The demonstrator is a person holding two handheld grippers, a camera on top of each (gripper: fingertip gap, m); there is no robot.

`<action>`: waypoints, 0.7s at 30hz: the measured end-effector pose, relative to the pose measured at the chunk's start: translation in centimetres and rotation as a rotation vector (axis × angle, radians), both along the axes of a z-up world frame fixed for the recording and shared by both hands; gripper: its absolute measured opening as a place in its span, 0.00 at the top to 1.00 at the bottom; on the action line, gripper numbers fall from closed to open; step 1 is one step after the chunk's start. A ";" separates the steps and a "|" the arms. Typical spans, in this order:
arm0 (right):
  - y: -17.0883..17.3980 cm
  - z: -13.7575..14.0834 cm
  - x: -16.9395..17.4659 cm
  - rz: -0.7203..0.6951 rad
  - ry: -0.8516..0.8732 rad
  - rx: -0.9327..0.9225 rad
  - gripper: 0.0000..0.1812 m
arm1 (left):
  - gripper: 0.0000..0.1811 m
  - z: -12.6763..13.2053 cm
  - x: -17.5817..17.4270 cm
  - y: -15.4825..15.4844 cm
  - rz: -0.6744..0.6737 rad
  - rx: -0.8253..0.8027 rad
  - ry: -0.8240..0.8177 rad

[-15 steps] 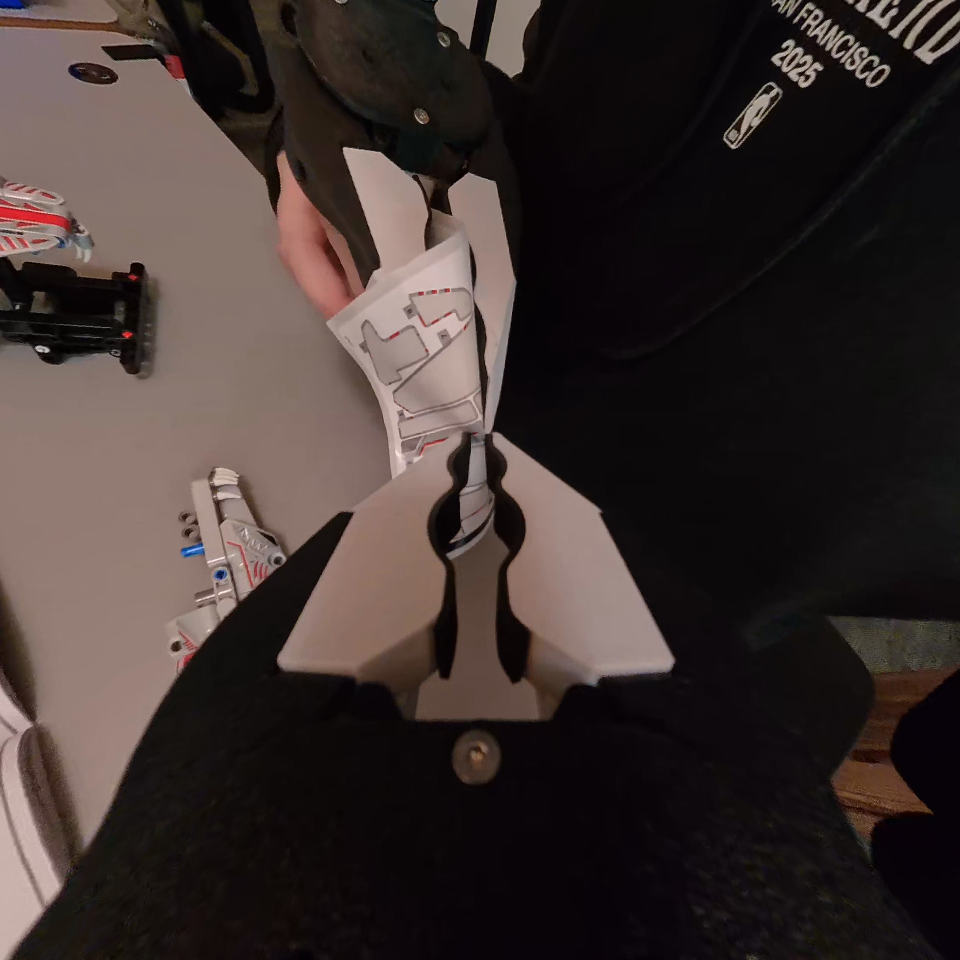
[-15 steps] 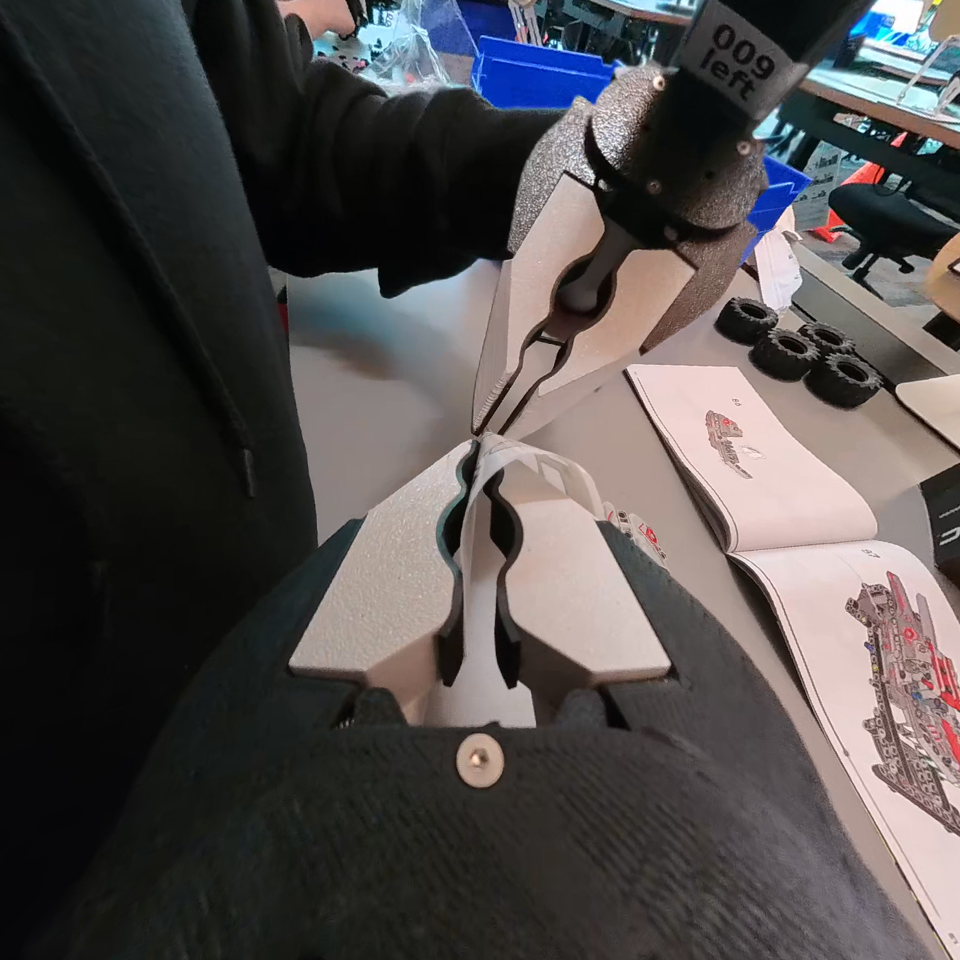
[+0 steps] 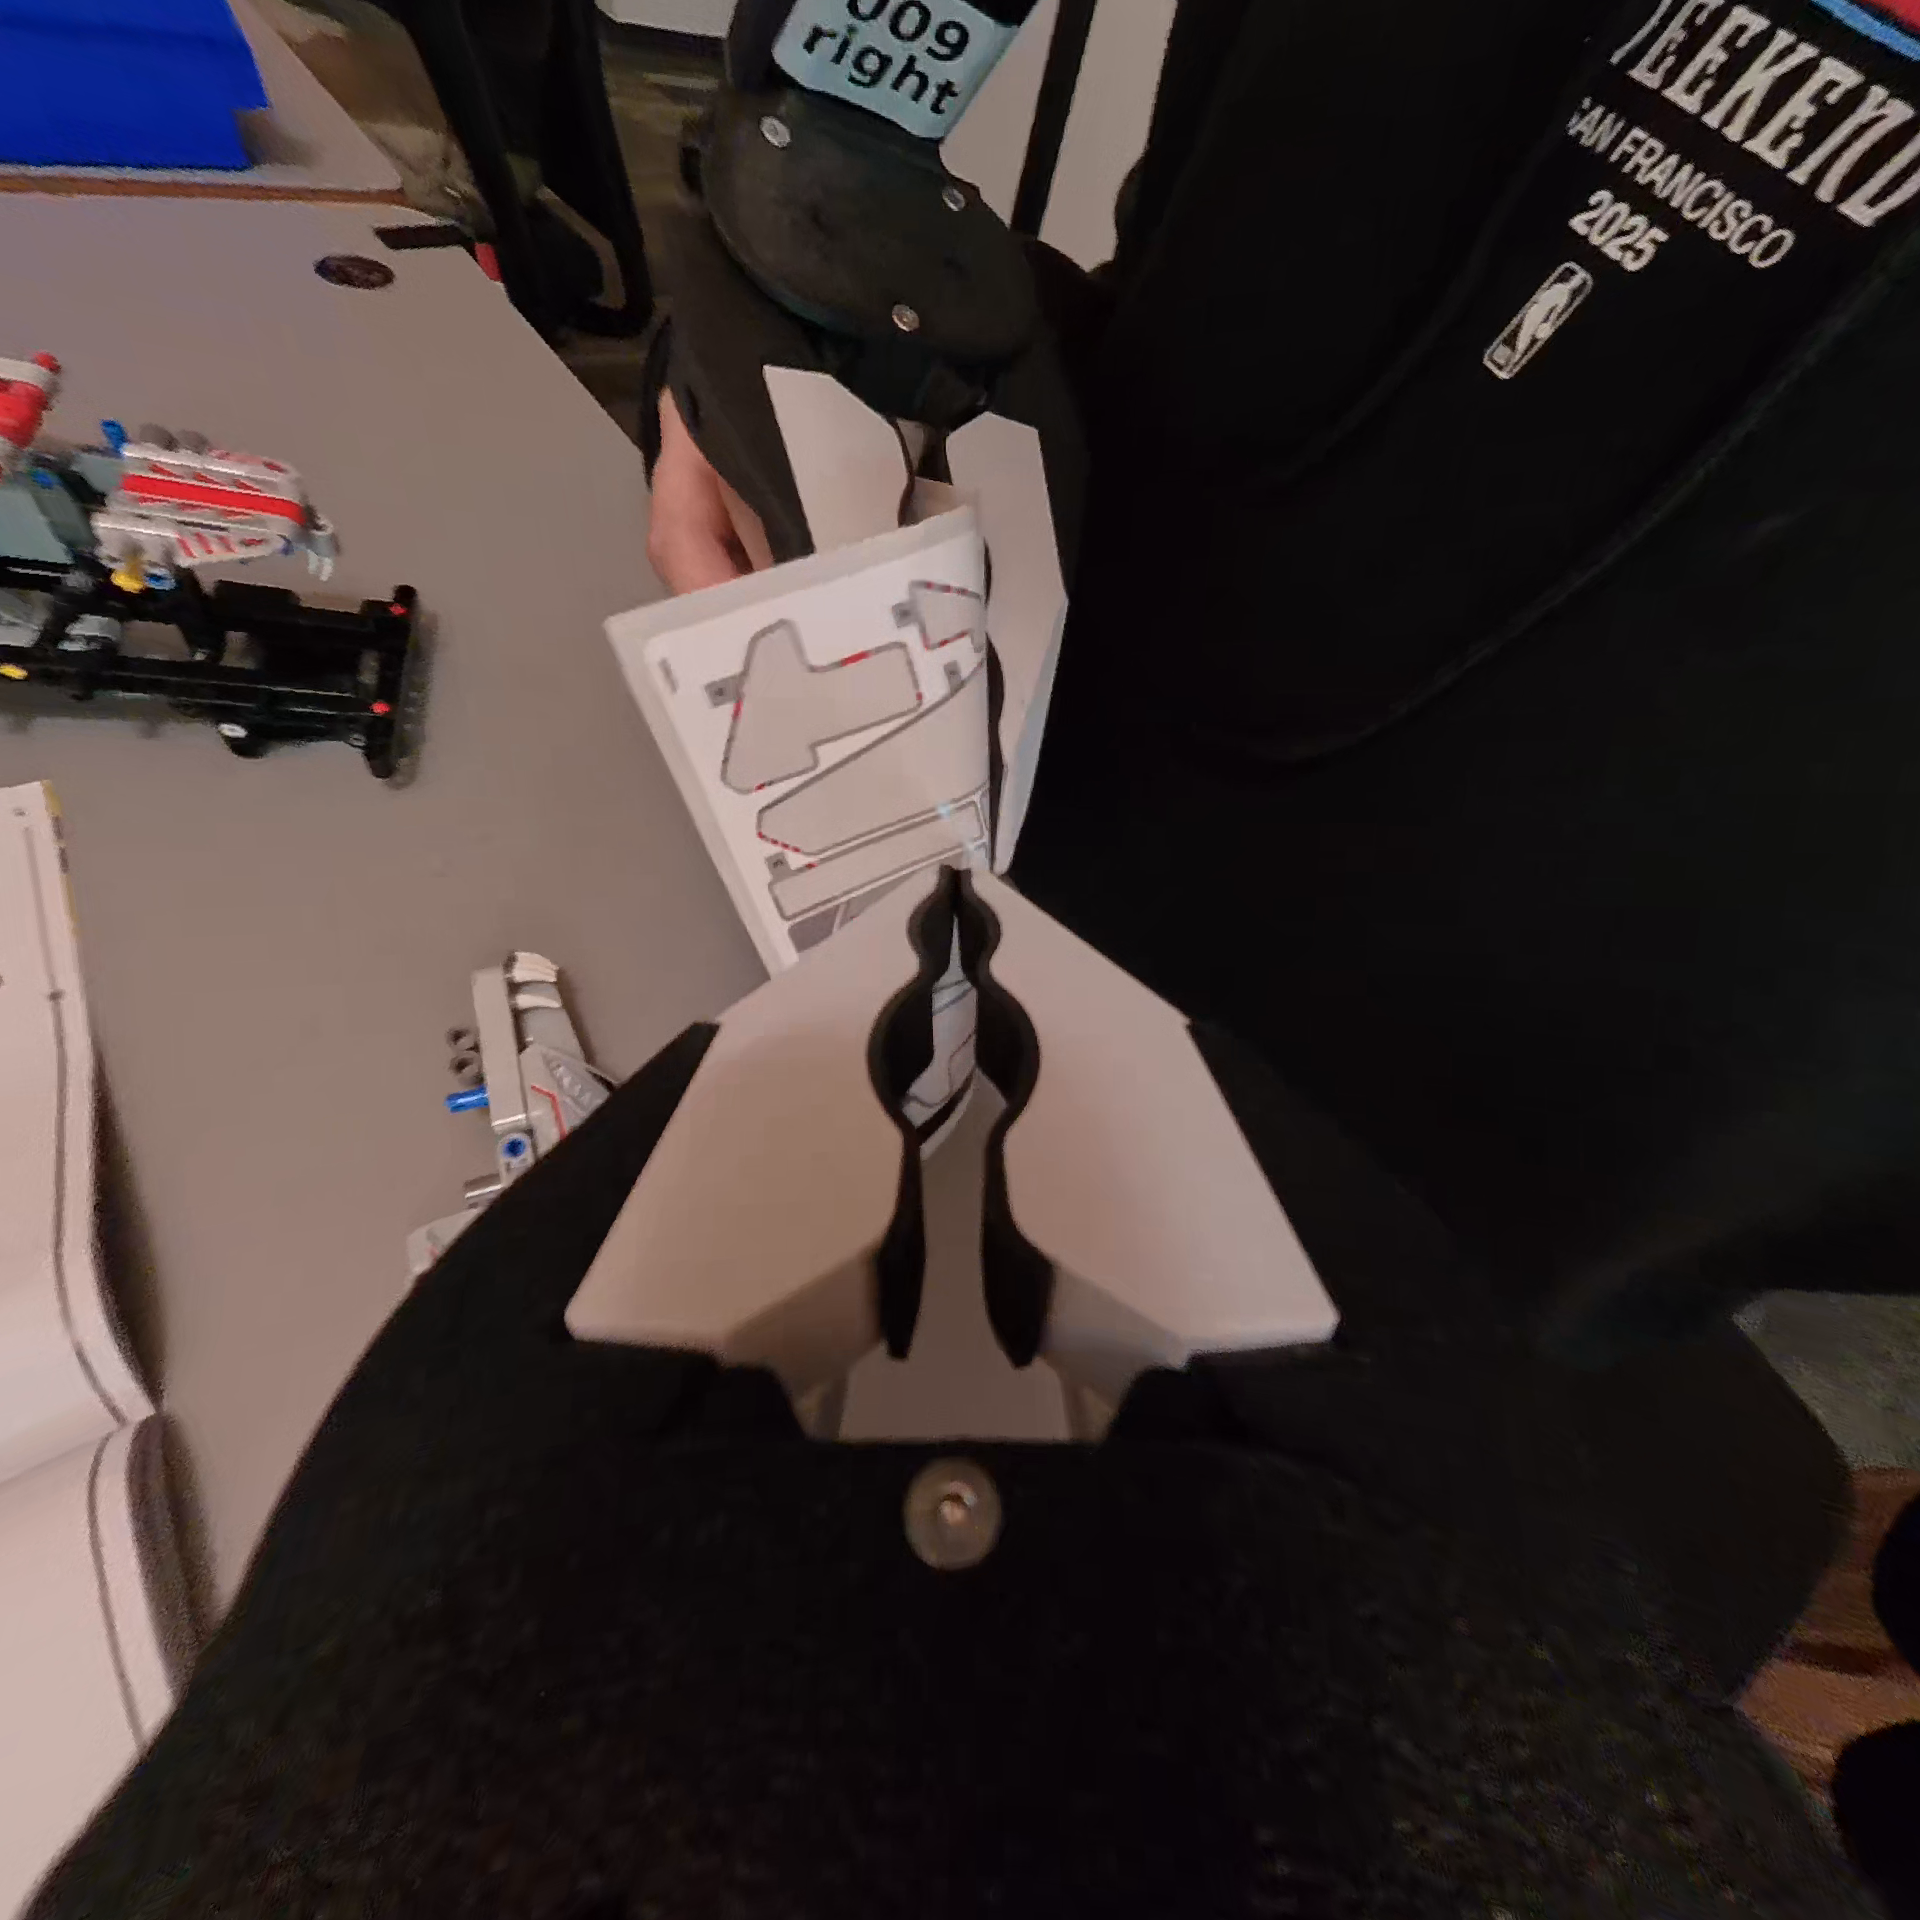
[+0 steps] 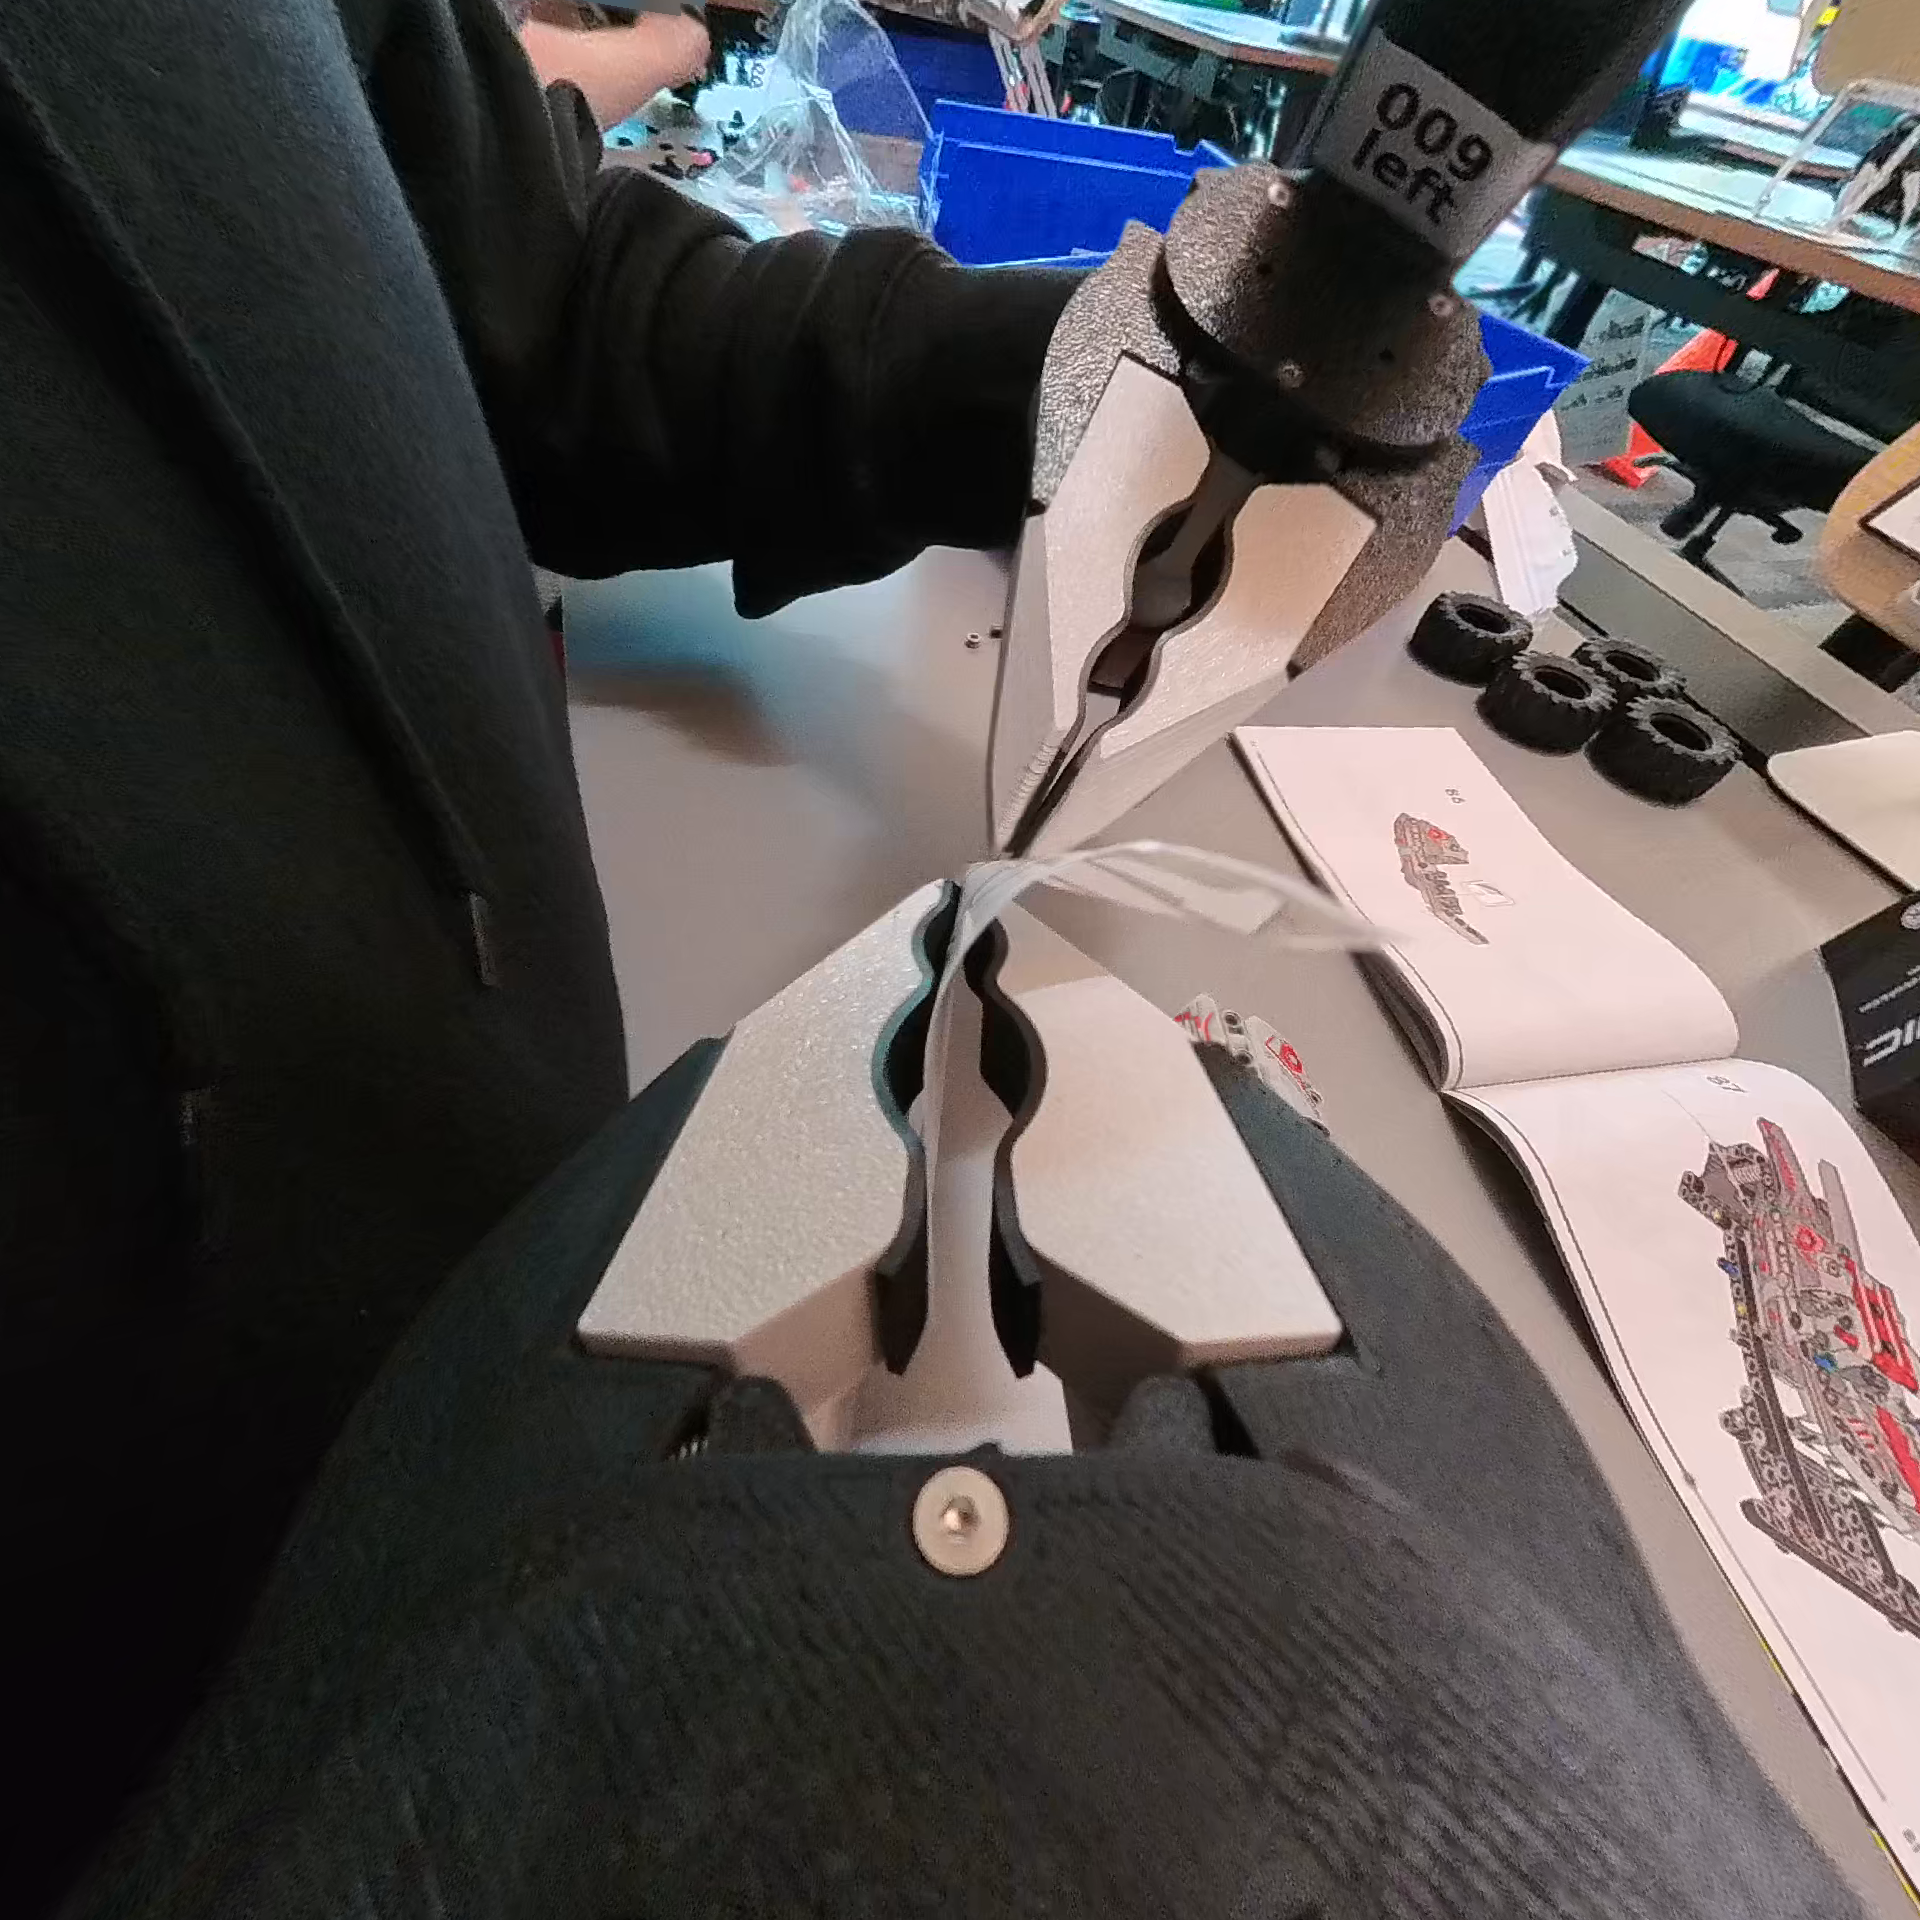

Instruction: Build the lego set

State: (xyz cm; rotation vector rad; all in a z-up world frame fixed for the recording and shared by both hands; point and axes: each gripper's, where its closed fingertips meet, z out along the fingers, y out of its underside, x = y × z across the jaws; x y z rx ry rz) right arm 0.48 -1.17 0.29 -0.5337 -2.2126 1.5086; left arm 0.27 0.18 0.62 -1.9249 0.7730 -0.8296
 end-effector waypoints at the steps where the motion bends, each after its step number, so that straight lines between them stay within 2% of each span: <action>1: 0.1 0.0 -0.1 -0.008 -0.002 -0.004 1.00 | 1.00 0.2 -0.3 0.1 0.015 0.014 -0.001; 9: 2.3 -0.1 -1.7 -0.157 -0.137 -0.182 1.00 | 1.00 3.4 -5.3 0.8 0.266 0.202 -0.138; 14: 3.6 0.4 -2.6 -0.222 -0.257 -0.308 1.00 | 1.00 6.2 -9.3 0.0 0.439 0.346 -0.208; 18: 6.3 3.2 -4.7 -0.225 -0.292 -0.258 1.00 | 1.00 7.5 -11.4 -0.9 0.540 0.447 -0.202; 21: 10.3 6.6 -8.9 -0.178 -0.283 -0.141 1.00 | 1.00 7.4 -12.3 -1.1 0.589 0.489 -0.208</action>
